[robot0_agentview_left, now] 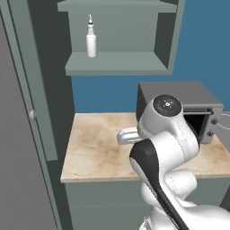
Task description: Move the cutting board and knife to the sink. Then move spray from the cabinet to the counter.
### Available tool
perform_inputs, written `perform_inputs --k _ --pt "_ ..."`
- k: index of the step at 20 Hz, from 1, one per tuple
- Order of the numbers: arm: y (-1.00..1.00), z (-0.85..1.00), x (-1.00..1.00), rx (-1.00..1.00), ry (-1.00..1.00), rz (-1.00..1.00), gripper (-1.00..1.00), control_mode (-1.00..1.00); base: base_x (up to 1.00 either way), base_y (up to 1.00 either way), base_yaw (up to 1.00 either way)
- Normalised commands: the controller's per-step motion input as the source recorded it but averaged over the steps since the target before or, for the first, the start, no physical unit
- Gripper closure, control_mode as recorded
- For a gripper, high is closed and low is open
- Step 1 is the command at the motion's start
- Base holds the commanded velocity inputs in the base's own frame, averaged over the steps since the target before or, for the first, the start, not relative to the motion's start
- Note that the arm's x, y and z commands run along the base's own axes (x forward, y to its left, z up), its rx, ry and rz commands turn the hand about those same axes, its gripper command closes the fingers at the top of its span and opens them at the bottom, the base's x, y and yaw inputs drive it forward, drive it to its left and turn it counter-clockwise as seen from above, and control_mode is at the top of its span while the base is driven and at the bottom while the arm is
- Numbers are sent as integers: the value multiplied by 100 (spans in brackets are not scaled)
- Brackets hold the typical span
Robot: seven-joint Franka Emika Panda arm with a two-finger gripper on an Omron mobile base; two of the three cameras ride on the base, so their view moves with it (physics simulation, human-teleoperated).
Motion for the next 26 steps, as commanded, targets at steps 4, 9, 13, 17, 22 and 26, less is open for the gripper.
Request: perform_inputs --k 4,9,13,17,22,26 --pt "0 41 7 0 0 6 100 -100 0 0 0" --pt "-1 36 3 0 -1 8 100 -100 0 0 0" --pt "2 29 5 0 -2 10 100 -100 0 0 0" --pt "5 22 12 0 -5 11 100 -100 0 0 0" --pt "5 16 15 0 -6 12 100 -100 0 0 0" --pt "0 17 5 0 -14 15 100 -100 0 0 0"
